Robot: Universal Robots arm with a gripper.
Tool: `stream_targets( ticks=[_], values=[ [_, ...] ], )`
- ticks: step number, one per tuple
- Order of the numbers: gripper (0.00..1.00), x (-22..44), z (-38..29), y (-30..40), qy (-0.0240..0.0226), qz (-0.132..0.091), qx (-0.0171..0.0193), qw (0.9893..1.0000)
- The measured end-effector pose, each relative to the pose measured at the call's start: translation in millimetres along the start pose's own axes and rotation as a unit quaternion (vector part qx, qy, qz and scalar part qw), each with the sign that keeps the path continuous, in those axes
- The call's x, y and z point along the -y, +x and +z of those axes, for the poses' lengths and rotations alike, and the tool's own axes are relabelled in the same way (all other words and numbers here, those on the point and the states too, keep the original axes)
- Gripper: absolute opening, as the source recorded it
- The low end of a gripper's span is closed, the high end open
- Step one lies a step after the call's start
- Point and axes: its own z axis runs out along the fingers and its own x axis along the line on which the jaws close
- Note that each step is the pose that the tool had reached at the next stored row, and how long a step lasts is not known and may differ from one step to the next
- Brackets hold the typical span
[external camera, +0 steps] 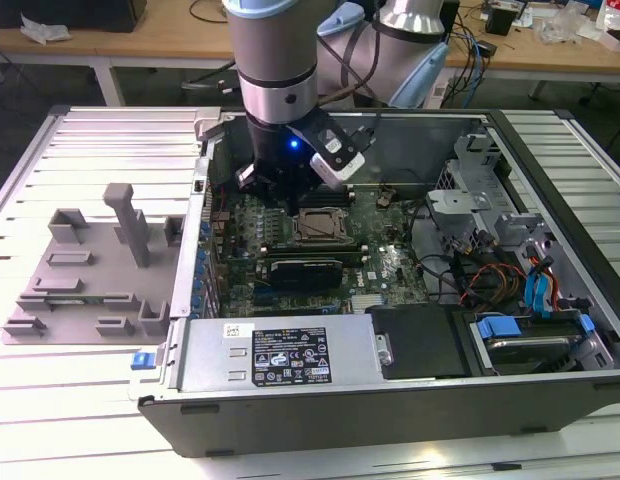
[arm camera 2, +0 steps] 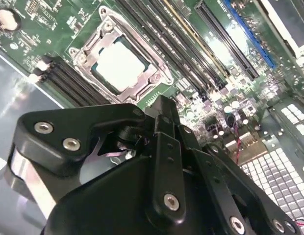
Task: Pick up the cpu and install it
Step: 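Install the second cpu locking lever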
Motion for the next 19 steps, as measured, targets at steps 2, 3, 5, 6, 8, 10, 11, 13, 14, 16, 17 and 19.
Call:
stream_targets(
  ticks=[2,3,5,6,8,10,11,13,14,16,17,19],
  values=[
    [0.11,3.8,0.9,-10.3,-0.0004,0.001,-0.0022,1.0],
    [0.11,5.5,1.0,-12.5,-0.0005,0.002,-0.0031,1.0],
    [0.11,8.6,1.2,-13.8,-0.0004,0.007,-0.0042,1.0],
    [0.11,10.1,1.4,-13.8,0.0,0.011,-0.0042,0.9999],
    [0.11,13.3,1.6,-13.7,0.0008,0.02,-0.0041,0.9998],
    [0.11,18.6,2.1,-14.4,0.0016,0.029,-0.0046,0.9996],
    [0.11,22.8,2.9,-13.6,0.0023,0.036,-0.0042,0.9993],
    [0.11,24.4,3.2,-13.3,0.0026,0.039,-0.004,0.9992],
    [0.11,26.3,3.7,-13.4,0.0029,0.042,-0.0039,0.9991],
    [0.11,28.4,4.5,-15.4,0.0031,0.043,-0.0039,0.999],
    [0.11,28.4,4.5,-15.4,0.0031,0.044,-0.004,0.999],
    [0.11,28.5,4.5,-15.5,0.0028,0.043,-0.0039,0.999]
  ],
)
